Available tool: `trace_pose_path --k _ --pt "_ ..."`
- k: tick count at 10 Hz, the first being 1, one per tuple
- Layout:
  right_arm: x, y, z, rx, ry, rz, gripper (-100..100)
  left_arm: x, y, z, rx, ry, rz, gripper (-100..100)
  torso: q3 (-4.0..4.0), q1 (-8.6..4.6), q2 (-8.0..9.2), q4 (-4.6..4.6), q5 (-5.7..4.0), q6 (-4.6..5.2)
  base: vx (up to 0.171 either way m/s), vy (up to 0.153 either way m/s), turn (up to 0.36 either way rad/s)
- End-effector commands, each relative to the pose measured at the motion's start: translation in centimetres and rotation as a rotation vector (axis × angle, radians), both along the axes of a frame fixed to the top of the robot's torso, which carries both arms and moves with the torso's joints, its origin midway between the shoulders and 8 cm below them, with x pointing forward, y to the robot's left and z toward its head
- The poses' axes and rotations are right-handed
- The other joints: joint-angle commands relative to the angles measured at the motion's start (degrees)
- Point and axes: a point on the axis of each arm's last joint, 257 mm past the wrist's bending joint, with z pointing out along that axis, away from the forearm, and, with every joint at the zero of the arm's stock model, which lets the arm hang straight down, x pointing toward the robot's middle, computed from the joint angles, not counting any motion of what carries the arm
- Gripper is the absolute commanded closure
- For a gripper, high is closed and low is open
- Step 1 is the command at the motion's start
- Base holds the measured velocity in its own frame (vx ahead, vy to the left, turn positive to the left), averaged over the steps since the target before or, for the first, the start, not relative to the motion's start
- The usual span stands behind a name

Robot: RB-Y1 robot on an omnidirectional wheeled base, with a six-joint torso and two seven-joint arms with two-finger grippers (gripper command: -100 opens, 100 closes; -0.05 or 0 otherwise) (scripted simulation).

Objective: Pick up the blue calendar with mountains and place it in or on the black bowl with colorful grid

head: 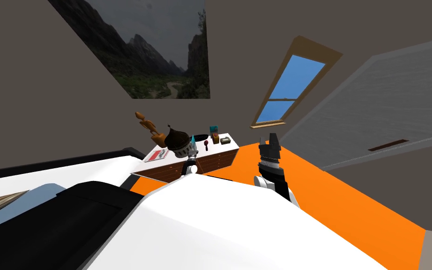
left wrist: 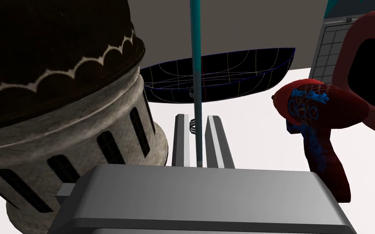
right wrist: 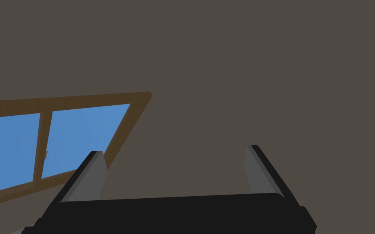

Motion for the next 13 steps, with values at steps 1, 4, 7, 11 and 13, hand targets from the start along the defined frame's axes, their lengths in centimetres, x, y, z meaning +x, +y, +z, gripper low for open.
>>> trace_pose_path --k 1,4,7,11,13 --pt "0.0 0.0 0.0 0.0 0.0 0.0 0 0.5 1.7 0.8 0.049 -0.006 0.009 100 0.0 0.0 0.0 0.0 0.0 0.0 -0.039 -0.153 -0.059" --pt "0.0 0.0 0.0 0.0 0.0 0.0 0 2.1 4.9 3.0 0.132 -0.023 0.041 100 -0.01 -0.02 -0.02 0.0 -0.04 0.0 -0.057 -0.15 -0.089" --pt "0.0 0.0 0.0 0.0 0.0 0.0 0 3.5 7.3 5.0 0.183 -0.041 0.074 100 0.02 0.15 -0.01 0.05 -0.08 -0.03 -0.041 -0.086 -0.068" --pt "0.0 0.0 0.0 0.0 0.0 0.0 0 5.9 10.8 8.5 0.244 -0.072 0.139 100 0.01 0.3 -0.04 0.06 -0.08 -0.05 -0.025 -0.041 -0.097" --pt "0.0 0.0 0.0 0.0 0.0 0.0 0 6.8 11.9 9.8 0.259 -0.082 0.164 100 0.01 0.37 -0.07 0.08 -0.1 -0.07 -0.01 -0.008 -0.054"
